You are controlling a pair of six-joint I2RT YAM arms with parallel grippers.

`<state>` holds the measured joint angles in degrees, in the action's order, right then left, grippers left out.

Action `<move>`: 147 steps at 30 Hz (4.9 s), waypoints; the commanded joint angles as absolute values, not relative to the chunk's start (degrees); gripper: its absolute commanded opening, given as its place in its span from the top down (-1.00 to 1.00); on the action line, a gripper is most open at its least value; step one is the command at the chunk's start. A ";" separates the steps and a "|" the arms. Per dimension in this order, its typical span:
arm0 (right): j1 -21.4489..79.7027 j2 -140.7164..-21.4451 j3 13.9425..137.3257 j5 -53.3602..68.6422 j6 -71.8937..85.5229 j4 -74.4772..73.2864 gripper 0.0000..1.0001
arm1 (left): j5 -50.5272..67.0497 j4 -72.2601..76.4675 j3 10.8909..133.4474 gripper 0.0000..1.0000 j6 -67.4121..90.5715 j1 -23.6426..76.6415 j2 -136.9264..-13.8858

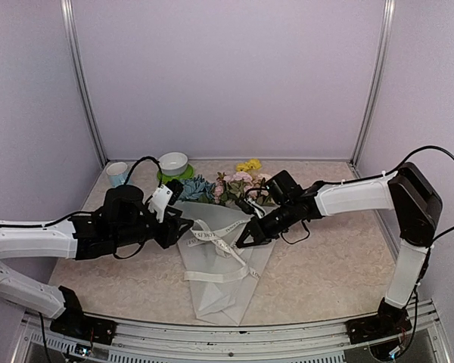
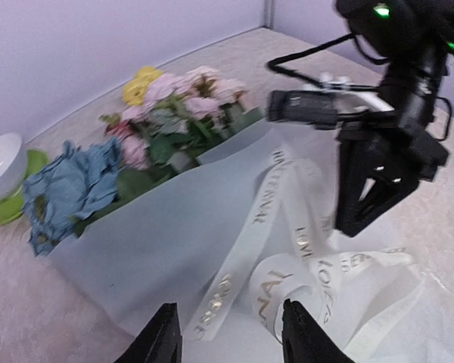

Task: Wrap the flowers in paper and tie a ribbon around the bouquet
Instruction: Cross the ribbon over the folded bouquet.

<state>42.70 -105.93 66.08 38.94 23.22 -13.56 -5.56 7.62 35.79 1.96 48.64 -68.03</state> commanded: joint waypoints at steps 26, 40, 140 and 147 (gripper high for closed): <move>42.45 -101.55 65.06 26.68 24.44 -23.27 0.36 | 25.90 -10.70 64.34 -0.93 -24.76 60.90 -101.39; 42.45 -101.76 63.90 27.52 24.02 -21.92 0.38 | 23.07 -4.64 59.51 -0.32 -22.24 56.16 -102.32; 38.55 -93.21 59.71 28.21 23.10 -12.57 0.49 | 12.57 3.25 53.99 1.00 -14.88 48.87 -87.84; 47.38 -86.78 54.08 18.34 20.47 -6.36 0.58 | 9.55 6.07 53.04 1.00 -9.28 47.44 -87.86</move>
<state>41.04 -89.19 58.70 26.11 22.11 -10.37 11.53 2.61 54.24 -13.54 48.47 -89.08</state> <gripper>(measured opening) 0.215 0.006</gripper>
